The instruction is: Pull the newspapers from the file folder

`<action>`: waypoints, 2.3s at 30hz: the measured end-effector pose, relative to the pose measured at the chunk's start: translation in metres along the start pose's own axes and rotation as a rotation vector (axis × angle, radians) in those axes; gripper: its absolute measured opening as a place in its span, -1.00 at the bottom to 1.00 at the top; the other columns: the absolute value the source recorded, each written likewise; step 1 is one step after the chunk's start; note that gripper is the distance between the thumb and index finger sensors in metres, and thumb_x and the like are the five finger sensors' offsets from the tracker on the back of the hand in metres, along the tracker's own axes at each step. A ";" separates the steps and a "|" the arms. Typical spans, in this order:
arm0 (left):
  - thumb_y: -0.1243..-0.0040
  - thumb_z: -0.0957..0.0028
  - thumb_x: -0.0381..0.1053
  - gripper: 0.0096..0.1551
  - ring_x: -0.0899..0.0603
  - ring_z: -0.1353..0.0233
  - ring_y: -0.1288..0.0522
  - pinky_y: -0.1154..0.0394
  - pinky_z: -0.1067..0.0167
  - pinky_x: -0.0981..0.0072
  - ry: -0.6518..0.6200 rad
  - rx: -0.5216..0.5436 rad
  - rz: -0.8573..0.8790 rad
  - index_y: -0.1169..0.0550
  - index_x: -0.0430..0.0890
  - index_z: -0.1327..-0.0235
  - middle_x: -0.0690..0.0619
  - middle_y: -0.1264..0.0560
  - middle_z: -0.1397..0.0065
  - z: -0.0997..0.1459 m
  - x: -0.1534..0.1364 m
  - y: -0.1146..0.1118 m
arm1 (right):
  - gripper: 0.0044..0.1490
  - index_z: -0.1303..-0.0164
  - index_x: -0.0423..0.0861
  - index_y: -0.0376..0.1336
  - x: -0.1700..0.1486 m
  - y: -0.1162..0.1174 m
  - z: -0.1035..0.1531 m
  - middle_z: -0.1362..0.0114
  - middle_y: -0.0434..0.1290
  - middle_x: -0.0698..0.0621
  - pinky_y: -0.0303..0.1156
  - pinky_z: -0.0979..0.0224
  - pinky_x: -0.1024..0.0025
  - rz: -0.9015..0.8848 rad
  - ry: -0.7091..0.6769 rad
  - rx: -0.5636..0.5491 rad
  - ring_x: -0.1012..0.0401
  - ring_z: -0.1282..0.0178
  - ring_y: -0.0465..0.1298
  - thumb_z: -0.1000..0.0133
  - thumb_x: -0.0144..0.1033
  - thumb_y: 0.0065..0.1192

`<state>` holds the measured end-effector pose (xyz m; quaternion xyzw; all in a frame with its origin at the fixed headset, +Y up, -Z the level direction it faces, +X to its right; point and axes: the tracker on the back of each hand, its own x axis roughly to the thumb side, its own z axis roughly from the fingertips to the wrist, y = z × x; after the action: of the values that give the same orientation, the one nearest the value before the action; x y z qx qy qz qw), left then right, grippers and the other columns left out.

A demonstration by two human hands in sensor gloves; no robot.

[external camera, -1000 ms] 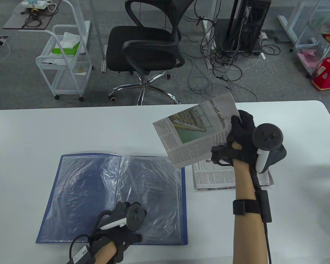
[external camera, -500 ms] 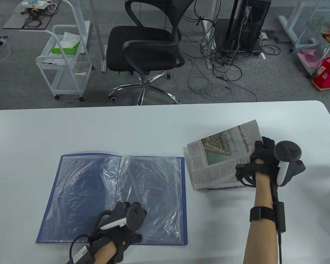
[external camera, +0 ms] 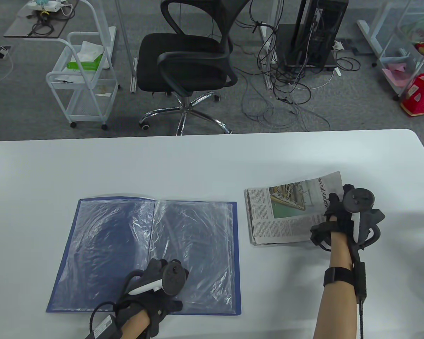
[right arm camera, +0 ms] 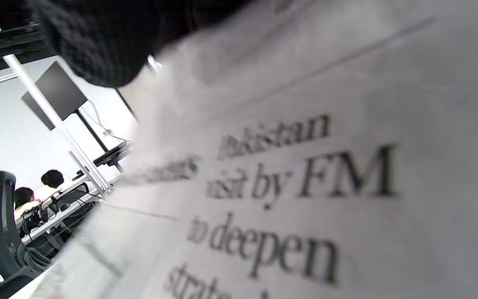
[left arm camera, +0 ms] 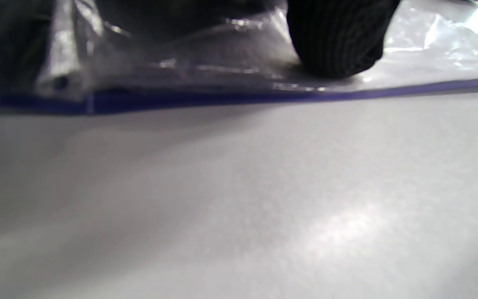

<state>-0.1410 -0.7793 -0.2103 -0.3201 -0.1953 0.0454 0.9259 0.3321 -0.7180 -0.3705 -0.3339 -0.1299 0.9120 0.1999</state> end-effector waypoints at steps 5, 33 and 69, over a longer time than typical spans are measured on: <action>-0.18 0.00 0.15 -0.06 -0.44 -0.56 0.23 0.06 -0.38 -0.33 0.000 0.000 0.000 0.01 0.03 -0.53 -0.04 0.25 -0.62 0.000 0.000 0.000 | -0.22 -0.41 0.17 0.16 0.017 -0.017 0.009 -0.52 0.37 0.04 0.33 -0.46 -0.20 0.052 -0.119 -0.027 -0.04 -0.49 0.47 0.07 0.09 0.23; -0.18 0.00 0.15 -0.06 -0.44 -0.56 0.23 0.06 -0.38 -0.33 0.002 -0.002 0.010 0.01 0.03 -0.53 -0.04 0.25 -0.62 0.000 0.000 -0.001 | -0.29 -0.37 0.25 0.24 0.138 -0.017 0.185 -0.58 0.35 0.03 0.28 -0.48 -0.25 0.067 -0.741 0.137 -0.08 -0.56 0.43 0.05 0.14 0.17; -0.20 0.00 0.16 -0.07 -0.50 -0.64 0.05 -0.05 -0.42 -0.40 -0.053 0.250 0.110 -0.15 -0.01 -0.63 -0.14 0.05 -0.73 0.021 -0.012 0.023 | -0.33 -0.30 0.19 0.33 0.113 0.087 0.233 -0.59 0.33 -0.07 0.27 -0.41 -0.31 0.407 -0.836 0.502 -0.17 -0.54 0.39 0.07 0.08 0.23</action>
<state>-0.1594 -0.7511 -0.2134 -0.2113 -0.1948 0.1287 0.9491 0.0747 -0.7678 -0.2922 0.0980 0.0911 0.9907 0.0236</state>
